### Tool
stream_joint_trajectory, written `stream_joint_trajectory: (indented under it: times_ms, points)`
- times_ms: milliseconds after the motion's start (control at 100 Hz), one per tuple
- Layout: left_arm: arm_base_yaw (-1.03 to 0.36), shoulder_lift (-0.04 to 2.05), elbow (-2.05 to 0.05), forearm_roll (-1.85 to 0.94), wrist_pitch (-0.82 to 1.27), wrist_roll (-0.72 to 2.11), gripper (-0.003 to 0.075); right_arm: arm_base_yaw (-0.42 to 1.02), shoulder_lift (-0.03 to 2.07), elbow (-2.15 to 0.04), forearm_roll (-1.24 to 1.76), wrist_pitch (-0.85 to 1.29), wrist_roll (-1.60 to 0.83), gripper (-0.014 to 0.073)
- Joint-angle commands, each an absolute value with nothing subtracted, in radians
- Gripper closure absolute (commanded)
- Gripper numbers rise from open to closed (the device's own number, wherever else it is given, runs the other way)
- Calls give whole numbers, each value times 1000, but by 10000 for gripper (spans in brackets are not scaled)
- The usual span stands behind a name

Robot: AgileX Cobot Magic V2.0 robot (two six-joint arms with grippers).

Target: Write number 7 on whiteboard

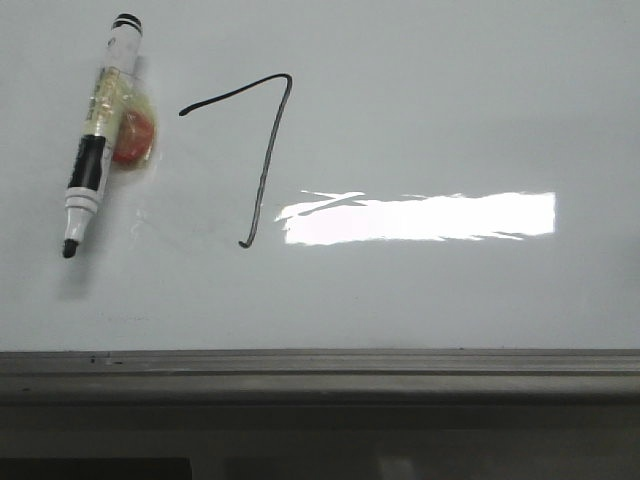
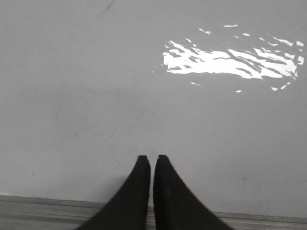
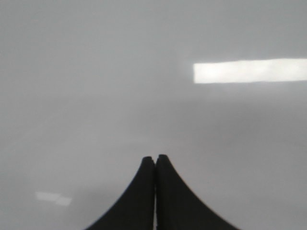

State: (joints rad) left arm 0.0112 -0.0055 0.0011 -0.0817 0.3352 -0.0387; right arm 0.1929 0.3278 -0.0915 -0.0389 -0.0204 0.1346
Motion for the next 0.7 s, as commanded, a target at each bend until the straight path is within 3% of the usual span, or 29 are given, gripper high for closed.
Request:
stream_joint_trajectory:
  times_ms: [0, 230, 560, 690]
  points:
    - [14, -36, 25, -93, 298, -50, 738, 83, 332, -119, -48, -99, 130, 660]
    - [14, -36, 25, -93, 298, -50, 738, -79, 293, -119, -48, -67, 130, 660]
    - [14, -36, 25, -93, 298, -50, 738, -88, 74, -117, -87, 246, 130, 660]
    - [14, -36, 25, -93, 298, -50, 738, -88, -26, -76, -87, 264, 130, 660]
